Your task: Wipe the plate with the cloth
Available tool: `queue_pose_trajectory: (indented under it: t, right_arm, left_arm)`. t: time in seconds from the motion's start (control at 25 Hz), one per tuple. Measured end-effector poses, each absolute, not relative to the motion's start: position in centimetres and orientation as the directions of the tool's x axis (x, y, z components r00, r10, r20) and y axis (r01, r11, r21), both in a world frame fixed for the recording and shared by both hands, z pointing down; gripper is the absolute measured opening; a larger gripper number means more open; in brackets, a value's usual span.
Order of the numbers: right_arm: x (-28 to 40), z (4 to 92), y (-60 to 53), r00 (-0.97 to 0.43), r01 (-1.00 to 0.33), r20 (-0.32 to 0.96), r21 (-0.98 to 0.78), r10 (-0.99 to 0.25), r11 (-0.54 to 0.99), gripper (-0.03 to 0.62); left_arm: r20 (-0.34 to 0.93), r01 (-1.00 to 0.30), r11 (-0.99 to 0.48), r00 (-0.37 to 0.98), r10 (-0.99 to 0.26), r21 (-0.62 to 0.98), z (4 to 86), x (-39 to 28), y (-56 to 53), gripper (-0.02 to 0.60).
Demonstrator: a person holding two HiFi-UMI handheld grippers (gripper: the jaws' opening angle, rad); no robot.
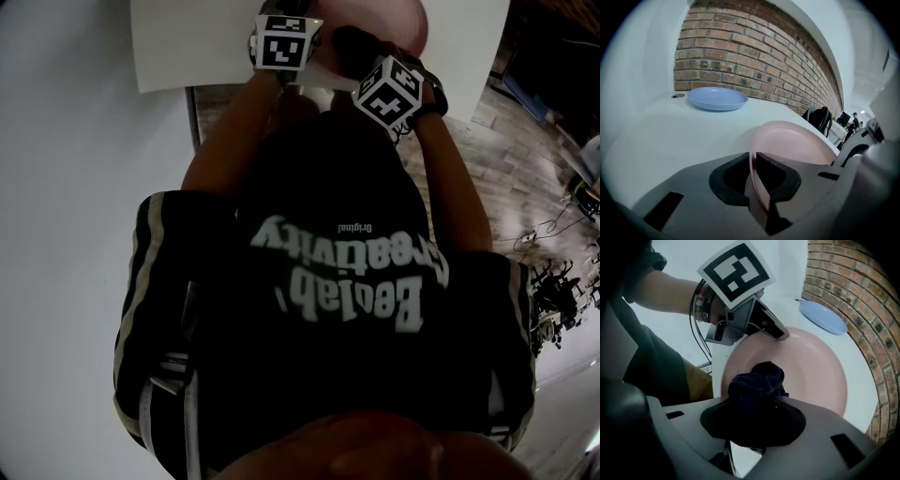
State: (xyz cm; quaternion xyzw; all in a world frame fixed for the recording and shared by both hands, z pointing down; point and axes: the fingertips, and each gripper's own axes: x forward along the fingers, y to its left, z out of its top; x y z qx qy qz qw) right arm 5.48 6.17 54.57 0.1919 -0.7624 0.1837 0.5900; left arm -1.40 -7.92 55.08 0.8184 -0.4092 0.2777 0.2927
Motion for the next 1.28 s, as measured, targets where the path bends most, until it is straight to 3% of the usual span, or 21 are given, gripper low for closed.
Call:
queue_pose_trajectory:
  t: [0.2, 0.44, 0.64, 0.92, 1.16, 1.28]
  right_arm:
    - [3.0, 54.7, 5.4, -0.253, -0.469, 0.961, -0.022, -0.110, 0.883, 0.129]
    - [2.1, 54.6, 1.7, -0.266, -0.536, 0.936, 0.053, -0.229, 0.842, 0.129]
    - [2.9, 54.7, -1.7, -0.183, -0.560, 0.926, 0.178, -0.330, 0.809, 0.132]
    - [6.0, 54.7, -5.6, -0.121, -0.679, 0.914, 0.207, -0.386, 0.704, 0.130]
    - [6.5, 53.3, -5.3, -0.166, -0.657, 0.898, 0.208, -0.409, 0.725, 0.127]
    - [7.3, 50.7, -4.7, -0.198, -0.687, 0.861, 0.219, -0.468, 0.693, 0.127]
  left_arm:
    - [0.691, -0.838, -0.491, 0.501, -0.521, 0.238, 54.9, -1.2, -8.0, 0.041]
    - [0.694, -0.836, -0.492, 0.504, -0.514, 0.243, 54.9, -1.2, -8.2, 0.041]
    - [0.676, -0.827, -0.515, 0.514, -0.528, 0.226, 54.5, -1.2, -8.5, 0.041]
    - [0.685, -0.825, -0.512, 0.518, -0.512, 0.240, 55.0, -1.2, -8.3, 0.041]
    - [0.678, -0.814, -0.550, 0.513, -0.526, 0.189, 55.1, -1.0, -8.0, 0.048]
    - [0.673, -0.807, -0.535, 0.542, -0.503, 0.250, 54.8, -1.0, -7.6, 0.036]
